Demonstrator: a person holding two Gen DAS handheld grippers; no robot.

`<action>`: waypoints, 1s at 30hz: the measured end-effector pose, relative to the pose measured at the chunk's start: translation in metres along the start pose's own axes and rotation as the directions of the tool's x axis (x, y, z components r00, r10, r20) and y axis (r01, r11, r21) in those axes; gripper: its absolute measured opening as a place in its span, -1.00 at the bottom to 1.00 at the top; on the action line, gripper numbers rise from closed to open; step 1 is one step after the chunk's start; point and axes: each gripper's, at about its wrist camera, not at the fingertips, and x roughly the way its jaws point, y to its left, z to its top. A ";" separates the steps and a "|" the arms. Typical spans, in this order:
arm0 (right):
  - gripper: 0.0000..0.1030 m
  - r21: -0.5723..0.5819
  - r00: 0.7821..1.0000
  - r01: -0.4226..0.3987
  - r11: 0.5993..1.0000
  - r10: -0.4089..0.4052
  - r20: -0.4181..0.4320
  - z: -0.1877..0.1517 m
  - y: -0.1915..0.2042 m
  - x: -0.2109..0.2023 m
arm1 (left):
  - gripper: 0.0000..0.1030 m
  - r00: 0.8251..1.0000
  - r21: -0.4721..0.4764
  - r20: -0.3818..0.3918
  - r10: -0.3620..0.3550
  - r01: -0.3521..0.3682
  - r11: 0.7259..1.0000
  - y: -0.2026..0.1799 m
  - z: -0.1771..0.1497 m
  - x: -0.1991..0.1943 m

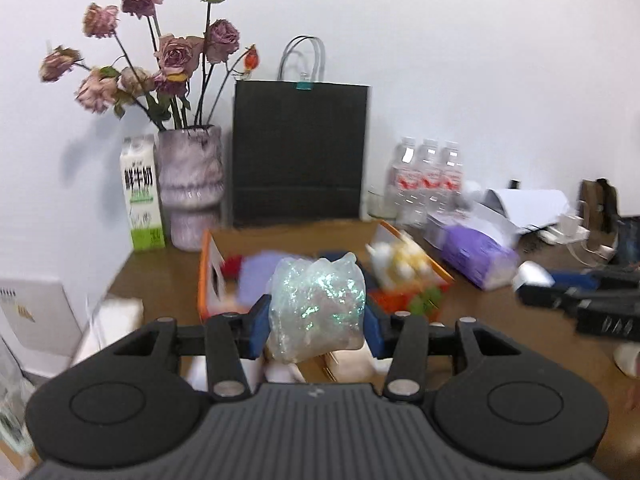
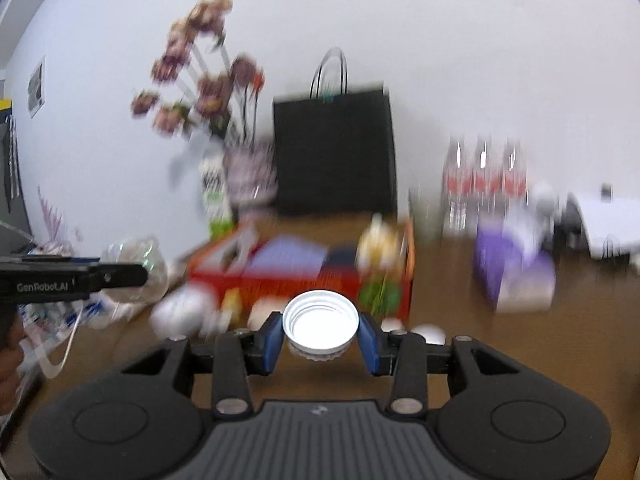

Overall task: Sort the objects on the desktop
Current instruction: 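Carry the glittery bag and white lid into the box and open both tools, then withdraw both tools from the box back over the table items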

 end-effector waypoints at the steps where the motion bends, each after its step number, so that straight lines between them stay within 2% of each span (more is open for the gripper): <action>1: -0.24 -0.009 1.000 0.017 1.000 -0.017 -0.023 0.020 -0.003 0.017 | -0.06 1.000 0.001 -0.023 0.006 -0.006 1.000 0.007 0.013 0.018; 3: -0.24 0.023 0.999 0.004 1.000 -0.003 -0.041 0.059 -0.018 0.059 | -0.06 0.995 -0.018 -0.097 0.014 -0.016 1.000 0.024 0.034 0.060; 5: -0.24 0.066 0.995 -0.018 0.998 0.024 -0.097 0.089 -0.030 0.107 | -0.08 0.980 -0.060 -0.197 0.022 -0.034 0.998 0.042 0.050 0.110; 8: -0.24 0.043 0.980 0.014 0.999 -0.005 -0.200 0.123 -0.037 0.190 | -0.09 0.954 -0.081 -0.300 0.027 -0.054 0.995 0.059 0.060 0.175; 9: -0.24 0.036 0.971 0.030 0.999 -0.020 -0.239 0.129 -0.040 0.217 | -0.09 0.944 -0.064 -0.329 0.026 -0.050 0.997 0.062 0.061 0.197; 11: -0.24 0.046 0.946 0.060 0.997 -0.042 -0.323 0.135 -0.052 0.272 | -0.09 0.931 -0.056 -0.359 0.060 -0.085 0.995 0.071 0.055 0.224; 14: -0.24 0.058 0.892 0.096 0.994 -0.060 -0.448 0.124 -0.064 0.336 | -0.01 0.912 -0.054 -0.401 0.088 -0.119 0.991 0.087 0.044 0.254; 15: -0.24 0.038 0.877 0.116 0.993 -0.084 -0.473 0.118 -0.063 0.350 | -0.01 0.912 -0.064 -0.402 0.085 -0.121 0.991 0.094 0.040 0.260; 16: -0.24 0.007 0.866 0.130 0.991 -0.111 -0.487 0.114 -0.063 0.362 | 0.20 0.923 -0.055 -0.378 0.072 -0.099 0.994 0.096 0.041 0.261; 18: -0.19 -0.033 0.856 0.146 0.989 -0.143 -0.497 0.109 -0.061 0.377 | 0.50 0.930 -0.041 -0.366 0.027 -0.045 0.998 0.096 0.045 0.262; 19: 0.00 -0.048 0.843 0.147 0.988 -0.150 -0.516 0.108 -0.059 0.384 | 0.60 0.936 -0.035 -0.352 0.023 -0.038 0.999 0.095 0.049 0.261; 20: 0.16 -0.047 0.842 0.149 0.988 -0.151 -0.518 0.108 -0.058 0.387 | 0.61 0.941 -0.022 -0.335 0.036 -0.046 0.999 0.091 0.053 0.260; 22: 0.18 -0.046 0.850 0.148 0.988 -0.151 -0.505 0.110 -0.057 0.388 | 0.62 0.947 0.004 -0.317 0.058 -0.060 0.998 0.087 0.061 0.258; 25: 0.22 -0.045 0.859 0.149 0.988 -0.152 -0.489 0.119 -0.053 0.379 | 0.63 0.949 -0.041 -0.312 0.038 -0.053 0.998 0.089 0.074 0.249; 28: 0.35 -0.032 0.879 0.145 0.989 -0.143 -0.454 0.125 -0.053 0.354 | 0.76 0.954 -0.078 -0.299 0.037 -0.063 0.995 0.091 0.078 0.230; 30: 0.37 -0.026 0.897 0.137 0.990 -0.135 -0.422 0.126 -0.052 0.331 | 0.77 0.952 -0.074 -0.297 0.077 -0.103 0.992 0.090 0.074 0.213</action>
